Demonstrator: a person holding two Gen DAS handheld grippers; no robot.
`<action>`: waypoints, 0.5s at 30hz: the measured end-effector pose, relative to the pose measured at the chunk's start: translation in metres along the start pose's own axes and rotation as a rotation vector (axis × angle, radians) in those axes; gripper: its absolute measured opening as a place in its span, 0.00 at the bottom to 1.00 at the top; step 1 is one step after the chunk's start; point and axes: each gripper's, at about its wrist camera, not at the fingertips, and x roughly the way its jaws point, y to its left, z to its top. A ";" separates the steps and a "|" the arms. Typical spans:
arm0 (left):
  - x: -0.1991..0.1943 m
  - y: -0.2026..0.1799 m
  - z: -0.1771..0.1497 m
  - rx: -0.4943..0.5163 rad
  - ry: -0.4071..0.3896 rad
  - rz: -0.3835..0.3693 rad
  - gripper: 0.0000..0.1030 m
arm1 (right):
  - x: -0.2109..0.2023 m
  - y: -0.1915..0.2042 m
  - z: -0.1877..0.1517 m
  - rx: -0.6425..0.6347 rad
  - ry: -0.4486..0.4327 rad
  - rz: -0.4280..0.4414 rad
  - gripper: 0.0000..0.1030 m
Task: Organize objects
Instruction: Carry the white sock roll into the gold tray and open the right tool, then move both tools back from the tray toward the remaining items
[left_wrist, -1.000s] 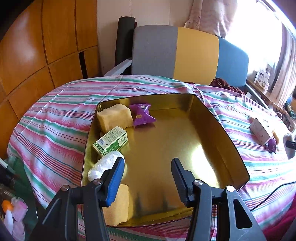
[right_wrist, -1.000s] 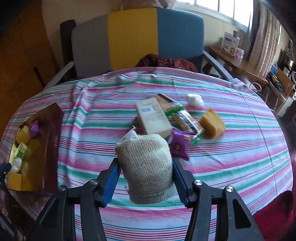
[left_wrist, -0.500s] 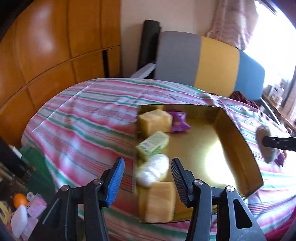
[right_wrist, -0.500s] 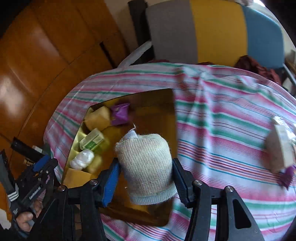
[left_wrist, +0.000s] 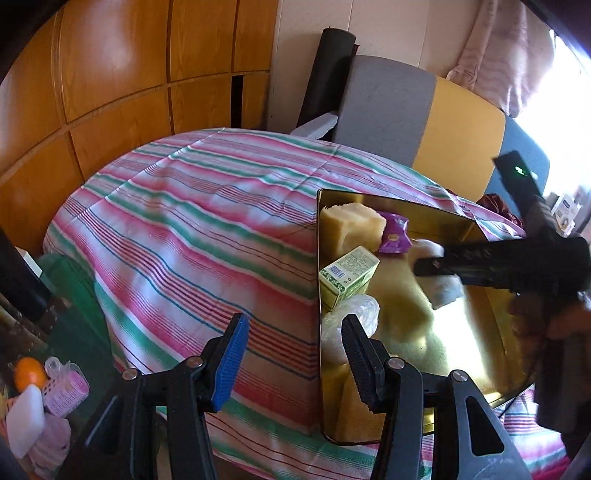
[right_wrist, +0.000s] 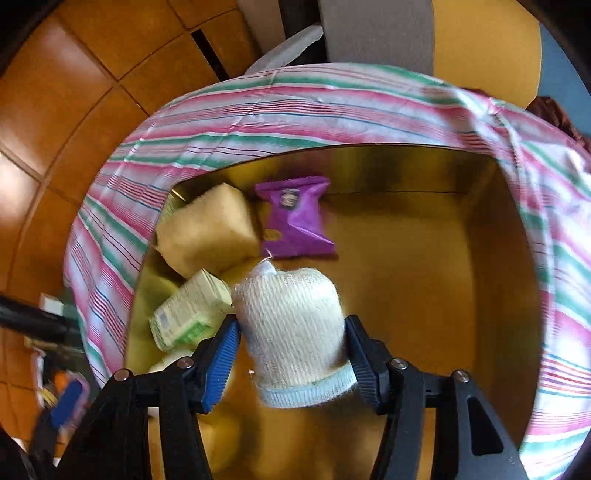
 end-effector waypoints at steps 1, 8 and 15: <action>0.001 0.000 0.000 -0.001 0.003 -0.002 0.52 | 0.002 0.001 0.002 0.009 -0.002 0.026 0.59; 0.000 -0.005 -0.003 0.010 0.002 -0.010 0.52 | -0.016 -0.002 -0.005 0.015 -0.063 0.099 0.69; -0.007 -0.007 0.000 0.018 -0.028 0.007 0.52 | -0.062 -0.011 -0.051 -0.117 -0.164 -0.016 0.69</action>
